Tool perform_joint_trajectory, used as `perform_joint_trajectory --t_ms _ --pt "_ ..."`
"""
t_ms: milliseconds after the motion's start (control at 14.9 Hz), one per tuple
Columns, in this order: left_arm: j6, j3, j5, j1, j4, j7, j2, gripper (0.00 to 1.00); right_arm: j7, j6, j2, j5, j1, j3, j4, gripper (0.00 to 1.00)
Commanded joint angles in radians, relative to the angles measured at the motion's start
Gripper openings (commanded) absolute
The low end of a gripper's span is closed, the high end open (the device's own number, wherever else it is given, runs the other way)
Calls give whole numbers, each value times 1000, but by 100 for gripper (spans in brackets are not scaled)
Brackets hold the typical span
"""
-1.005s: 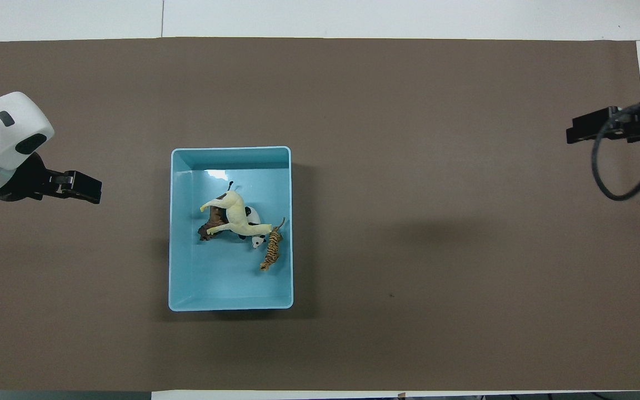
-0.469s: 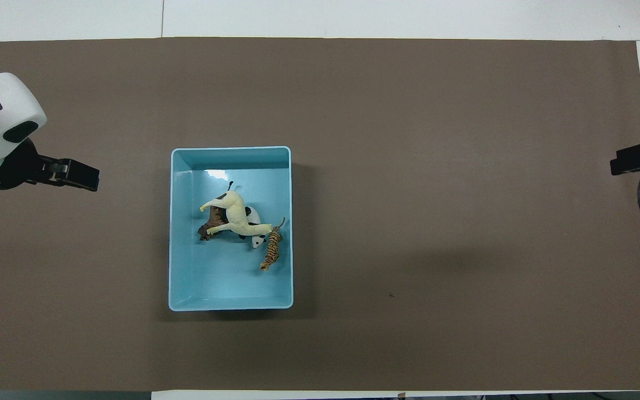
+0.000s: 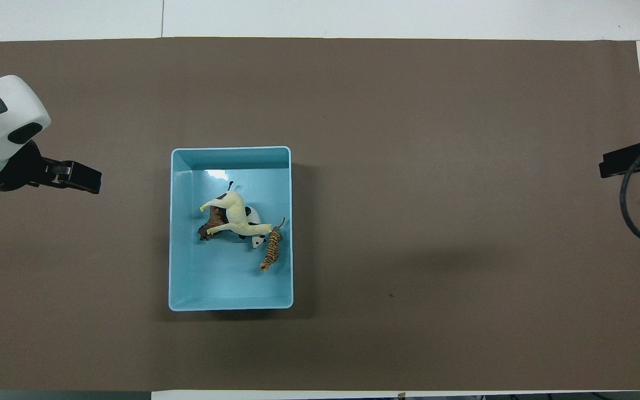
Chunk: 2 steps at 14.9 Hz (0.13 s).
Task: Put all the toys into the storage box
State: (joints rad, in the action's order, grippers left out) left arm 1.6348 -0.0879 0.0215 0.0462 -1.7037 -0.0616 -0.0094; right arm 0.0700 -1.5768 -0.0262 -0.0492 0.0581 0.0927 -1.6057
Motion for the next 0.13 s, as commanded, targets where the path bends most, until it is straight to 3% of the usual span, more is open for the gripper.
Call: perform_joint_trajectory --t_ms 0,67 --pt "-15 -10 14 -20 6 -7 2 100 -10 8 -9 -4 -24 -21 -11 100" --pt "-15 -9 15 -23 6 -7 2 100 -9 8 -8 -3 -24 -21 -11 100"
